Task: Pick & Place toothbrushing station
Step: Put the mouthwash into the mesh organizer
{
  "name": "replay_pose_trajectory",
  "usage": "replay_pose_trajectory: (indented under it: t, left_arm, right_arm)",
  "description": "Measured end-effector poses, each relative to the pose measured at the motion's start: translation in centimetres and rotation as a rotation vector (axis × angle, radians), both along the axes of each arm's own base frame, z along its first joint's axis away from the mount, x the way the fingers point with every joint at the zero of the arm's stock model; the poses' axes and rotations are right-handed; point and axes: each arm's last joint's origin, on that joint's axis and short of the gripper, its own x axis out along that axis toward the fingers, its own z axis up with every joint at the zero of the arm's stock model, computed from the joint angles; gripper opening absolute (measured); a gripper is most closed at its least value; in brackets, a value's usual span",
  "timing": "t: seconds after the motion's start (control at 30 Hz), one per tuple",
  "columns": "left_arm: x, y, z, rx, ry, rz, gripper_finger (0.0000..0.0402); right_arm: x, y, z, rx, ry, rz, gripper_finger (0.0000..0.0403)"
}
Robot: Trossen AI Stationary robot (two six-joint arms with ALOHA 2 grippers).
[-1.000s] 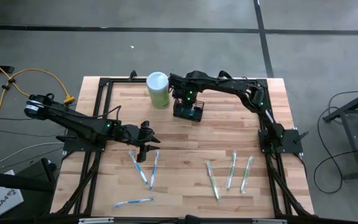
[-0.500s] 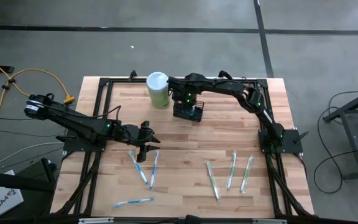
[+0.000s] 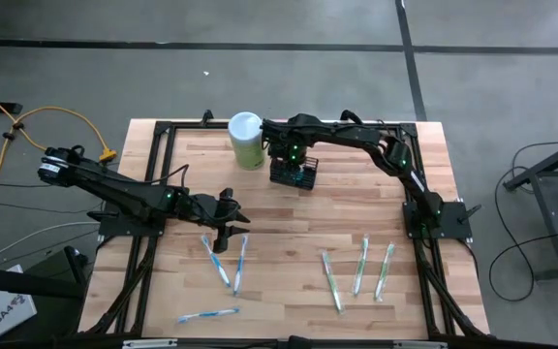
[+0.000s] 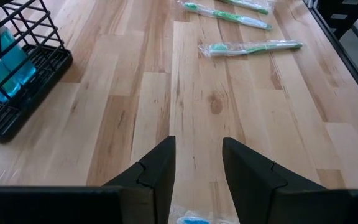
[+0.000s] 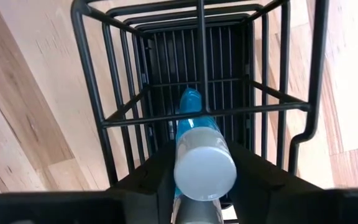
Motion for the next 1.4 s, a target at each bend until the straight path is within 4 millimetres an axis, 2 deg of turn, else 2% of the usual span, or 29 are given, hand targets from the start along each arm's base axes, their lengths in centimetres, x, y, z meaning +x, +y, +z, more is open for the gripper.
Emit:
replay_pose_trajectory:
  t: [0.93,1.4]
  left_arm:
    - [0.0,0.0,0.0,0.006,0.0,-0.004,0.0127]
    - [0.0,0.0,0.0,0.004,0.0,-0.005,0.0127]
  right_arm:
    - [-0.2,0.3,1.2,-0.02,-0.023,0.022,0.0121]
    - [-1.4,1.3,5.9,-0.106,-0.12,0.036,0.0121]
